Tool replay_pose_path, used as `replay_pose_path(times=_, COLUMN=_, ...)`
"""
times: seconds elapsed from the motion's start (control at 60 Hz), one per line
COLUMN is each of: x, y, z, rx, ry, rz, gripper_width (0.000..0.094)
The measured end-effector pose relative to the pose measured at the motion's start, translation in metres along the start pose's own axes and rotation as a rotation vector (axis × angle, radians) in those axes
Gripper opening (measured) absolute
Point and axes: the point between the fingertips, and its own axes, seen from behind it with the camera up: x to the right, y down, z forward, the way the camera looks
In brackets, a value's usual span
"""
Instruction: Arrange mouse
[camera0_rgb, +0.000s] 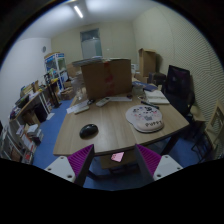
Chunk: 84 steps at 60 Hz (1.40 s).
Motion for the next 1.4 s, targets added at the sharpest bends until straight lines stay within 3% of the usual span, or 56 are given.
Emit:
replay_pose_path(times=0.283, x=-0.055, y=0.016, z=0.043, rx=-0.019, ry=-0.098, rz=0.003, gripper_width=0.0828)
replay_pose_path(times=0.6, x=-0.141, y=0.053, z=0.172, rx=-0.063, ry=-0.180, rz=-0.063, gripper_width=0.0824)
replay_pose_path(times=0.667, x=-0.145, y=0.057, z=0.193, rx=-0.072, ry=-0.167, rz=-0.090, gripper_width=0.0855)
replay_pose_path(times=0.7, x=-0.144, y=0.049, z=0.203, rx=-0.036, ry=-0.158, rz=-0.119, gripper_width=0.0813)
replay_pose_path(times=1.133, x=-0.172, y=-0.003, z=0.291, rx=-0.002, ry=-0.079, rz=-0.175, gripper_width=0.0807)
replay_pose_path(times=1.217, x=-0.173, y=-0.004, z=0.295, rx=-0.003, ry=-0.069, rz=-0.172, gripper_width=0.0576)
replay_pose_path(times=1.4, x=-0.177, y=0.003, z=0.292, rx=-0.091, ry=-0.091, rz=-0.180, gripper_width=0.0409)
